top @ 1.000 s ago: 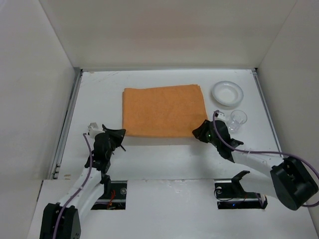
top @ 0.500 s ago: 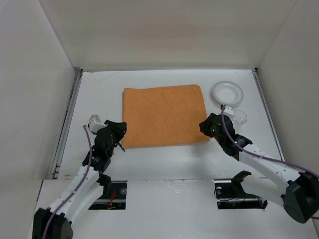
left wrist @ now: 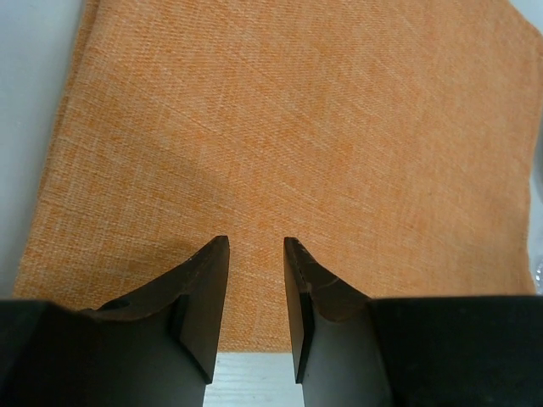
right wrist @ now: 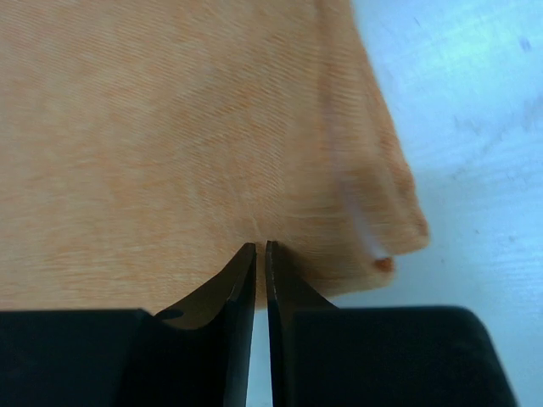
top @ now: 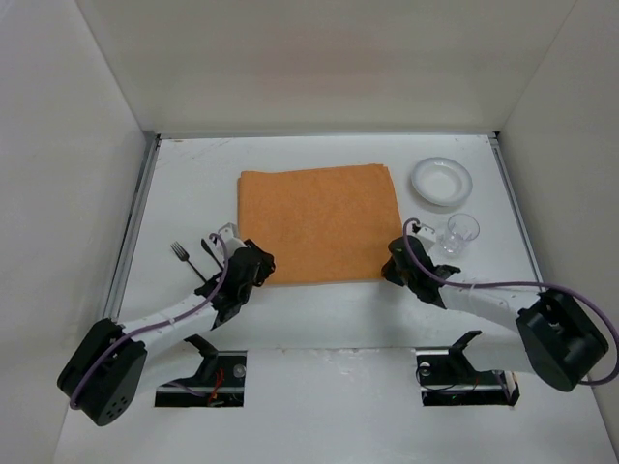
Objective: Set the dinner table for one person
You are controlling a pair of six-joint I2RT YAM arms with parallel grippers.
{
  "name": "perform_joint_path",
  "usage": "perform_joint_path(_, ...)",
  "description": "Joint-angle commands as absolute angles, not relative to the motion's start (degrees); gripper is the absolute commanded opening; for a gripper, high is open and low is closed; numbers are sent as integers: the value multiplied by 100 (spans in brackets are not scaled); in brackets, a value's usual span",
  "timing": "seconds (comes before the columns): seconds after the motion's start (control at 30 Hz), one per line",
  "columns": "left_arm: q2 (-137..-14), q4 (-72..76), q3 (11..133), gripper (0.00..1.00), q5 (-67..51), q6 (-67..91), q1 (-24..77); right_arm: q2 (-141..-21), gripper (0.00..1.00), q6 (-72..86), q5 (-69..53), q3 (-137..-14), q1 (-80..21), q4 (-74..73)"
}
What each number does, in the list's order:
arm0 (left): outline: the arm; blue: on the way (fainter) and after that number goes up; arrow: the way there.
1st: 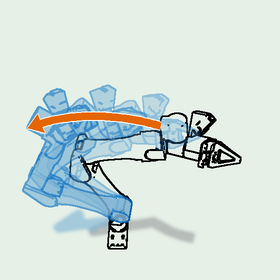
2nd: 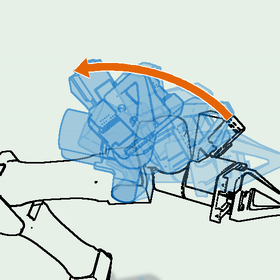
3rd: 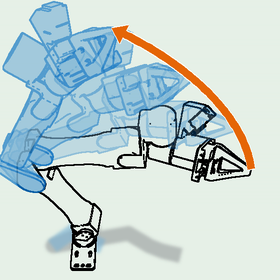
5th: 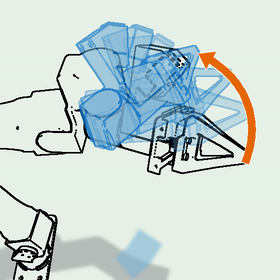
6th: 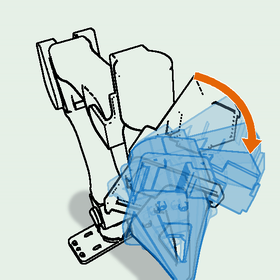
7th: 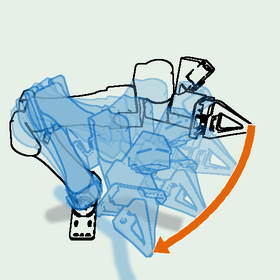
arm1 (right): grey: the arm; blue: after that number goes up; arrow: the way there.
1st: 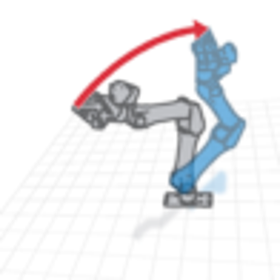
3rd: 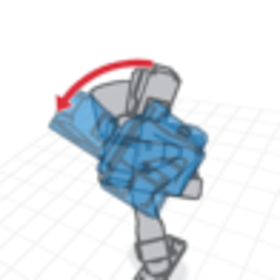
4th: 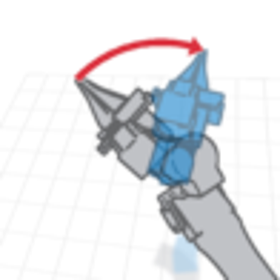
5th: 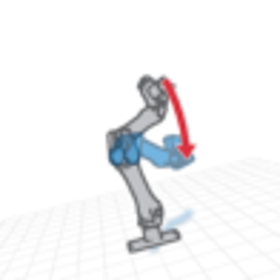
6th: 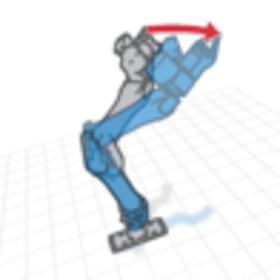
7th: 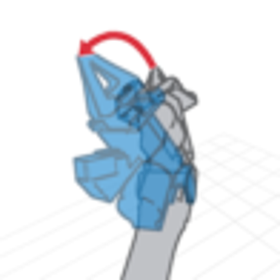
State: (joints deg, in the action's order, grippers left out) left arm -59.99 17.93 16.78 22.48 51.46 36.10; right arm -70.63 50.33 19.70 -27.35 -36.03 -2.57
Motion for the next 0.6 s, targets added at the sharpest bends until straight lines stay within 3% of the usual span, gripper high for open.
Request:
perform_joint_path(0.0, -6038, 1697, 1819, 29, 2715, 5027, 3660, -7224, 17, 5475, 2100, -2628, -3607, -96)
perform_joint_path(0.2, -5767, 1230, 2047, 30, 3321, 4580, 3897, -6506, 43, 5257, 2469, -3057, -3634, -483)
perform_joint_path(0.4, -5791, 1966, 2627, 35, 3533, 3737, 4187, -5792, 53, 4142, 2540, -4146, -3241, -343)
perform_joint_path(0.43, -5922, 2230, 2698, 36, 3490, 3579, 4231, -5783, 51, 3957, 2514, -4357, -3021, -291)
perform_joint_path(0.5, -6151, 2643, 2768, 37, 3428, 3367, 4284, -5879, 35, 3701, 2488, -4718, -2451, -107)
perform_joint_path(0.53, -6239, 2837, 2777, 38, 3384, 3271, 4337, -5984, 15, 3665, 2357, -4911, -2108, -62)
perform_joint_path(0.57, -6292, 2987, 2777, 39, 3349, 3217, 4355, -6116, 4, 3622, 2086, -5096, -1800, -27)
